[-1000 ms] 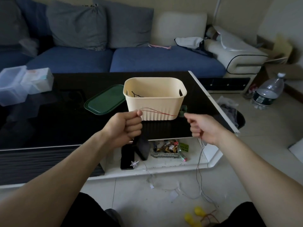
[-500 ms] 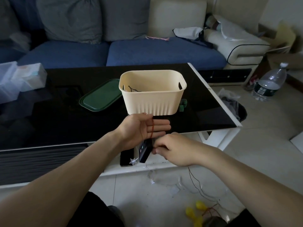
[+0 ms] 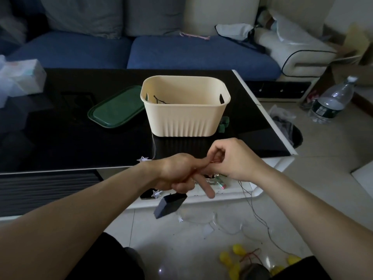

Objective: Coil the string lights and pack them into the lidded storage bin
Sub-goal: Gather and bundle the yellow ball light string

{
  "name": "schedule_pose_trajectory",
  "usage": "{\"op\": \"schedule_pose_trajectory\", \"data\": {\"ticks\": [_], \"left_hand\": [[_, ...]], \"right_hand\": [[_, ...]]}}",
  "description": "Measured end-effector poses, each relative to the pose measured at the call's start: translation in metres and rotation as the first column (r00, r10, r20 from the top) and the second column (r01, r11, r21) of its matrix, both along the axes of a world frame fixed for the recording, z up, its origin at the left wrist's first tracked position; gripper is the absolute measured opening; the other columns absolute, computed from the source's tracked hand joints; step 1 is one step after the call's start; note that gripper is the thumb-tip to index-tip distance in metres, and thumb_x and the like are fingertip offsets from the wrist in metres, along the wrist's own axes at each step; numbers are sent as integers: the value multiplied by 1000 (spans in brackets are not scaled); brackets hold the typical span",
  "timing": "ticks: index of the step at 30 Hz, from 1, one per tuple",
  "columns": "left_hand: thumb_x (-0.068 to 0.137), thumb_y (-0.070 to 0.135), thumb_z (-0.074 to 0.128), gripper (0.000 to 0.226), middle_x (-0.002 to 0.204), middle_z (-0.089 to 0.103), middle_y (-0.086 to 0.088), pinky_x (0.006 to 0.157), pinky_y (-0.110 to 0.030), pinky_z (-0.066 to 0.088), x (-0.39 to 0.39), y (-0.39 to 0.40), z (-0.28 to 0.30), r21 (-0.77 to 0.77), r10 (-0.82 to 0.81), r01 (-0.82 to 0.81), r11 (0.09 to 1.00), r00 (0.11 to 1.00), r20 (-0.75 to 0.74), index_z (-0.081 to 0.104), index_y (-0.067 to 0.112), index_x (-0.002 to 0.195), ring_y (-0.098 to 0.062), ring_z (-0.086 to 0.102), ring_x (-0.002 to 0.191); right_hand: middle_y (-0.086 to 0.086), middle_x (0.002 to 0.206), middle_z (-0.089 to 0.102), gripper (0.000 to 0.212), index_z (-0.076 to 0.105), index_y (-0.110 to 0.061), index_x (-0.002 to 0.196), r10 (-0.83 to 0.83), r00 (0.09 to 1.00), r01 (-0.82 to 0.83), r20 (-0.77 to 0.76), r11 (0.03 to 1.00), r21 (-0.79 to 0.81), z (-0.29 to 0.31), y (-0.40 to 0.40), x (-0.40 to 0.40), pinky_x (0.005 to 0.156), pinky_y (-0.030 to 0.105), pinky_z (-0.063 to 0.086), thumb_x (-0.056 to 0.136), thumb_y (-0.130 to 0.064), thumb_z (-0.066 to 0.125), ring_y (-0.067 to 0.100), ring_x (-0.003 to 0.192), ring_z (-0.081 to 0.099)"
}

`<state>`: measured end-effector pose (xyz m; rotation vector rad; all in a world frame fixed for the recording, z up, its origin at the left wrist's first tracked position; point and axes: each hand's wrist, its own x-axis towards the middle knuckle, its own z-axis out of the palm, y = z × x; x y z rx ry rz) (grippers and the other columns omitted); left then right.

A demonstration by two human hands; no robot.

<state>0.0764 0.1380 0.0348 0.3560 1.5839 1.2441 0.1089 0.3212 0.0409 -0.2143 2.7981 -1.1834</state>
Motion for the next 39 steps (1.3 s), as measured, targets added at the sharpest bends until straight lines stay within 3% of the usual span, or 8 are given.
{"op": "schedule_pose_trajectory", "data": {"ticks": [3,5,10,15,18,27,35,39], "left_hand": [[107,35,26,66,42,56,-5,42,-26,12,3,3,0,-12,-22,21,1000,999,-34,74,9,70,-8,22,27],[106,31,30,74,30,34,-1,40,-24,13,2,3,1,21,8,-7,1000,998,-68,54,12,39,-11,20,28],[107,34,30,81,29,27,3,36,-19,15,-7,2,-1,86,87,-83,993,996,-32,45,15,31,-8,20,27],[107,35,30,74,31,27,4,41,-25,11,-11,4,3,83,108,-106,991,994,-18,59,10,43,-8,20,28],[104,40,36,54,35,25,3,39,-24,10,-14,2,2,110,149,-159,981,984,98,40,17,55,-9,19,29],[101,30,29,37,47,43,1,46,-28,21,-9,4,6,359,309,-391,848,913,265,44,14,72,-13,32,34],[103,21,22,47,77,71,-14,83,-36,55,0,20,11,535,380,-488,690,873,307,61,-5,98,-29,70,77],[105,23,23,38,67,66,-6,50,-27,46,0,19,13,481,389,-504,717,863,323,52,6,87,-15,48,39]], "right_hand": [[-4,87,73,28,73,-21,107,136,979,-121,154,988,-98,-5,13,-3,69,21,51,82,-23,83,0,69,65],[-11,86,74,21,72,-17,114,206,955,-179,215,974,-140,-6,16,-2,67,21,51,94,-21,70,4,71,66],[-7,80,74,24,76,-12,103,188,947,-116,262,957,-267,-4,15,-1,58,21,43,102,-26,56,12,61,52],[-2,65,70,20,74,7,104,93,957,35,275,904,-427,0,13,-3,50,8,41,96,-7,62,-1,47,56],[-4,59,69,20,70,10,110,67,958,84,277,861,-501,4,12,-4,47,7,41,93,2,63,-1,44,57],[-2,70,69,21,76,1,102,-44,999,43,7,912,-408,-6,8,-12,57,8,43,99,-13,60,-3,53,60],[9,85,76,21,75,-26,88,-130,991,103,-23,869,-484,-15,-3,-18,76,37,60,101,-26,59,20,84,75],[6,69,69,33,72,-12,86,-77,997,69,-1,891,-449,-17,-2,-15,67,36,54,99,-39,56,19,67,68]]}}
